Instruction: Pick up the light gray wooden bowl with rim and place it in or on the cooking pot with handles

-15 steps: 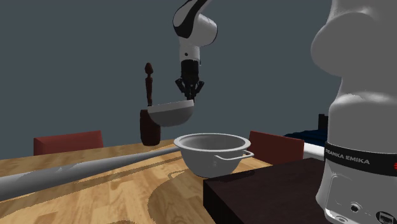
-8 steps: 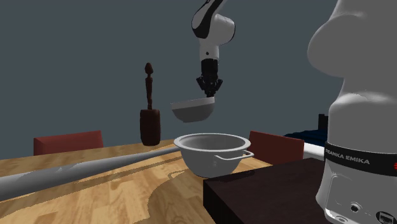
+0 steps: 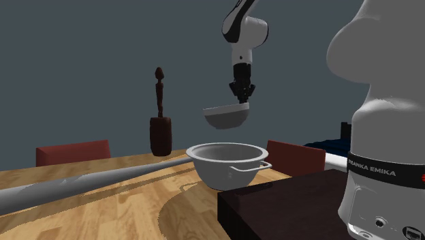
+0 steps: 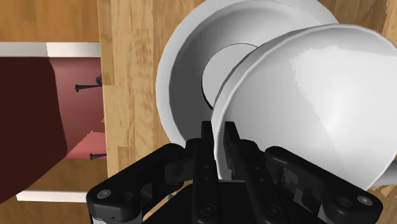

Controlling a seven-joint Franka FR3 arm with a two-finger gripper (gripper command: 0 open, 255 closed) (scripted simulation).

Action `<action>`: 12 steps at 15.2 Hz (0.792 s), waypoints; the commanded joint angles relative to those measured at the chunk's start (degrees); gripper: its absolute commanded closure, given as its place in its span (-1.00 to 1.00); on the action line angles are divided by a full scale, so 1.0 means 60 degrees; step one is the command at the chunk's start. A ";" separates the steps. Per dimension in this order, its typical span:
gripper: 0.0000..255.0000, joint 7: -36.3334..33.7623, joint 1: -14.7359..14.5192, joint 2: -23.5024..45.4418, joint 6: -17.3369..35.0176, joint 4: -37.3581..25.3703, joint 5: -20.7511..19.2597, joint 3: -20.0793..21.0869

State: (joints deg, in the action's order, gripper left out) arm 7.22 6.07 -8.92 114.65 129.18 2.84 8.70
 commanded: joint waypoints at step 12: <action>1.00 0.0004 0.0019 0.0795 0.1674 0.0883 -0.0092 0.0015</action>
State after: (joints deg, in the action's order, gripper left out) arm 7.37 6.24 -4.49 123.70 133.88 2.30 8.71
